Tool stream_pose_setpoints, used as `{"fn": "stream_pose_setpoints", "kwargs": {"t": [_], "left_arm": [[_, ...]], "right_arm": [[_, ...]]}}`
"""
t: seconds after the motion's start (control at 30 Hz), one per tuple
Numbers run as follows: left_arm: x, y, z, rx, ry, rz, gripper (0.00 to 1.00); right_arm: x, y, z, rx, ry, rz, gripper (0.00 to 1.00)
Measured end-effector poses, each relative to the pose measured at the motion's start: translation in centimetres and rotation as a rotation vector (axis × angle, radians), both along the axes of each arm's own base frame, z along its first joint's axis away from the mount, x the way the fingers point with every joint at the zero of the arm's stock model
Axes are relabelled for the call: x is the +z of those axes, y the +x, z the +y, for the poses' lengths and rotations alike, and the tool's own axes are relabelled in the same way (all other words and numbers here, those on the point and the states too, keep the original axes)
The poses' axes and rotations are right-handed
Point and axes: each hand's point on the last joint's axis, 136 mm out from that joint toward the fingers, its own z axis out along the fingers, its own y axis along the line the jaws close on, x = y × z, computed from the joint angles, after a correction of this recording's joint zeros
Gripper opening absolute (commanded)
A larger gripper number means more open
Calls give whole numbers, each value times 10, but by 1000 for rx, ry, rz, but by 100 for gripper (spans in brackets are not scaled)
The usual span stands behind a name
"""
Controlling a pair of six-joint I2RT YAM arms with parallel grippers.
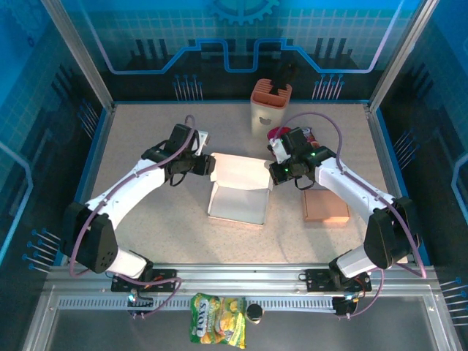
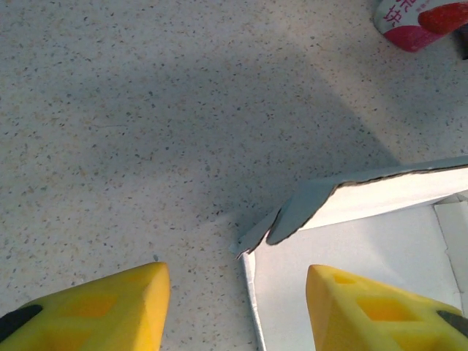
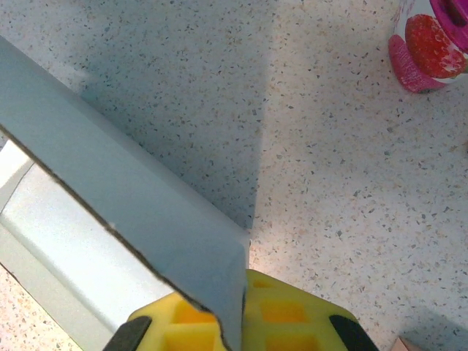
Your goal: Fold the paper box
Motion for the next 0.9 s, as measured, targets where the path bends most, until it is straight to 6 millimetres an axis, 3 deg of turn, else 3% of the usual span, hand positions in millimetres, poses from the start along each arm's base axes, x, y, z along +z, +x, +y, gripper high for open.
{"fn": "stream_pose_setpoints", "kwargs": {"t": [0.2, 0.4, 0.7, 0.9], "left_arm": [[-11, 4, -8, -28, -18, 23, 46], [-28, 4, -14, -54, -22, 68, 25], [-26, 4, -18, -63, -45, 70, 1], [-22, 9, -19, -6, -83, 64, 0]], "right_arm": [[1, 0, 2, 8, 5, -2, 0], [-2, 1, 2, 15, 1, 6, 0], [-1, 1, 4, 17, 8, 5, 0], [4, 6, 6, -49, 36, 12, 0]]}}
